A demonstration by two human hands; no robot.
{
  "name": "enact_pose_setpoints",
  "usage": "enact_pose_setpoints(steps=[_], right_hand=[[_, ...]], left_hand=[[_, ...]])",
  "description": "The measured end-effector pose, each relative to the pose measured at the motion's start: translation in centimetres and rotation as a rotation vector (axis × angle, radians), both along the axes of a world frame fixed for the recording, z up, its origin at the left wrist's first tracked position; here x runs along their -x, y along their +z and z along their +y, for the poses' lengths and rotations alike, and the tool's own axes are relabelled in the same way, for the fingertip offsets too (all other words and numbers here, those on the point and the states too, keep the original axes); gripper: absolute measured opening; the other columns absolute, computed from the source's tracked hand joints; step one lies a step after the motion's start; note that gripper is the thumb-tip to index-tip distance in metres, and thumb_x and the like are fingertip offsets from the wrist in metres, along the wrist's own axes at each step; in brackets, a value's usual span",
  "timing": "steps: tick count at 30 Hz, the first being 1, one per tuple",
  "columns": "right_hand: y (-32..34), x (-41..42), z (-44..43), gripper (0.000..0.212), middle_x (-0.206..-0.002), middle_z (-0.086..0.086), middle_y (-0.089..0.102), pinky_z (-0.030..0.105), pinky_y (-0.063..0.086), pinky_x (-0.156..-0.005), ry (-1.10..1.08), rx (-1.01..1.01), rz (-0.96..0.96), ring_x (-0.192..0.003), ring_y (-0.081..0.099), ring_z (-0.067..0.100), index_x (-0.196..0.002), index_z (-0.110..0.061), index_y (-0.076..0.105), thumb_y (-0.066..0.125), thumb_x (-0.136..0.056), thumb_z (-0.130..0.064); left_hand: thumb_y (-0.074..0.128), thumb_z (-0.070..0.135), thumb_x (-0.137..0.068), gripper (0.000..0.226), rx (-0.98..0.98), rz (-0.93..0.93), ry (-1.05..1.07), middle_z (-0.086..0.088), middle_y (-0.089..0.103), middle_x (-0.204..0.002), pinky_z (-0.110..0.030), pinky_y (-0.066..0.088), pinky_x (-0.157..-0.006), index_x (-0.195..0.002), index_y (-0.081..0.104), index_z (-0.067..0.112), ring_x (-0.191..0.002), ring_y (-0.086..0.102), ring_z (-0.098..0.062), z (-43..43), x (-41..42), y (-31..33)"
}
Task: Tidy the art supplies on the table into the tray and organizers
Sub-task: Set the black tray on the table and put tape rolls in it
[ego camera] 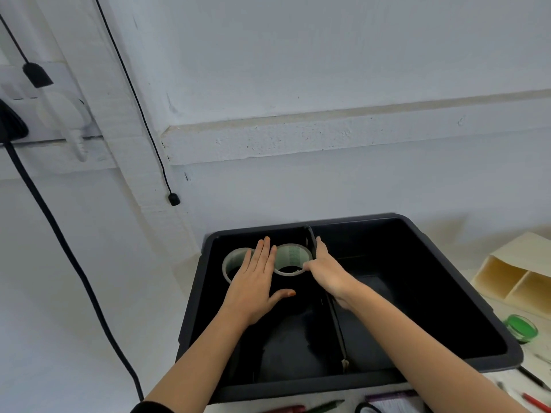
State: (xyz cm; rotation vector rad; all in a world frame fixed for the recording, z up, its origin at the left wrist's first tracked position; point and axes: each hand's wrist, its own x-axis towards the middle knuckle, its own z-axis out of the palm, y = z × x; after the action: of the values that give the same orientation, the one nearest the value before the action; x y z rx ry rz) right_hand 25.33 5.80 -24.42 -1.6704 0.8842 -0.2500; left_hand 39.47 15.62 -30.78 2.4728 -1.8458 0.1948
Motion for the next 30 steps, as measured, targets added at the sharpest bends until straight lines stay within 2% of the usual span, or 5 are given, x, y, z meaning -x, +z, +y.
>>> enact_pose_setpoints(steps=[3,8,13,22,30], right_hand=[[-0.5,-0.4,0.4,0.075,-0.155,0.014,0.020,0.015,0.043,-0.078,-0.021,0.070,0.019,-0.125,0.043,0.021,-0.150,-0.017,-0.009,0.031,-0.091,0.007],[-1.0,-1.0,0.3,0.076,-0.153,0.016,0.023,0.020,0.033,-0.090,-0.049,0.070,0.047,-0.137,0.031,0.027,-0.151,-0.014,-0.004,0.037,-0.090,0.006],[0.7,1.0,-0.1,0.079,-0.156,0.005,0.017,0.033,0.018,-0.114,0.047,-0.099,0.053,-0.142,0.021,0.023,-0.151,-0.015,0.000,0.051,-0.093,-0.029],[0.5,3.2,2.7,0.076,-0.124,0.014,0.054,0.035,0.044,-0.092,0.053,0.004,0.106,-0.106,0.055,0.024,-0.151,-0.023,-0.004,0.038,-0.091,-0.001],[-0.3,2.3,2.8,0.081,-0.140,0.015,0.042,0.024,0.045,-0.069,0.070,0.018,0.071,-0.090,0.055,0.018,-0.150,-0.020,-0.012,0.029,-0.086,0.008]], left_hand=[[0.012,0.068,-0.081,0.092,-0.029,-0.006,0.043,-0.008,-0.023,-0.152,-0.035,-0.007,-0.118,-0.148,-0.010,0.008,-0.143,-0.019,-0.020,-0.1,0.2,0.2],[0.026,0.069,-0.082,0.097,-0.083,0.107,0.033,-0.006,-0.022,-0.153,-0.034,-0.010,-0.116,-0.148,-0.010,0.010,-0.142,-0.020,-0.018,0.1,0.1,0.9],[0.037,0.027,-0.097,0.066,0.047,0.503,0.121,-0.005,-0.005,-0.158,-0.037,-0.015,-0.115,-0.151,0.002,0.012,-0.144,-0.010,-0.015,0.5,0.1,4.8],[0.034,0.062,-0.091,0.094,-0.165,0.207,0.282,-0.018,-0.013,-0.155,-0.041,-0.004,-0.116,-0.147,-0.008,-0.001,-0.144,-0.012,-0.028,2.6,-0.8,2.6],[0.032,0.063,-0.090,0.093,-0.128,0.065,0.293,-0.019,-0.007,-0.156,-0.042,-0.008,-0.115,-0.148,-0.005,0.000,-0.145,-0.009,-0.029,2.0,-1.2,1.3]])
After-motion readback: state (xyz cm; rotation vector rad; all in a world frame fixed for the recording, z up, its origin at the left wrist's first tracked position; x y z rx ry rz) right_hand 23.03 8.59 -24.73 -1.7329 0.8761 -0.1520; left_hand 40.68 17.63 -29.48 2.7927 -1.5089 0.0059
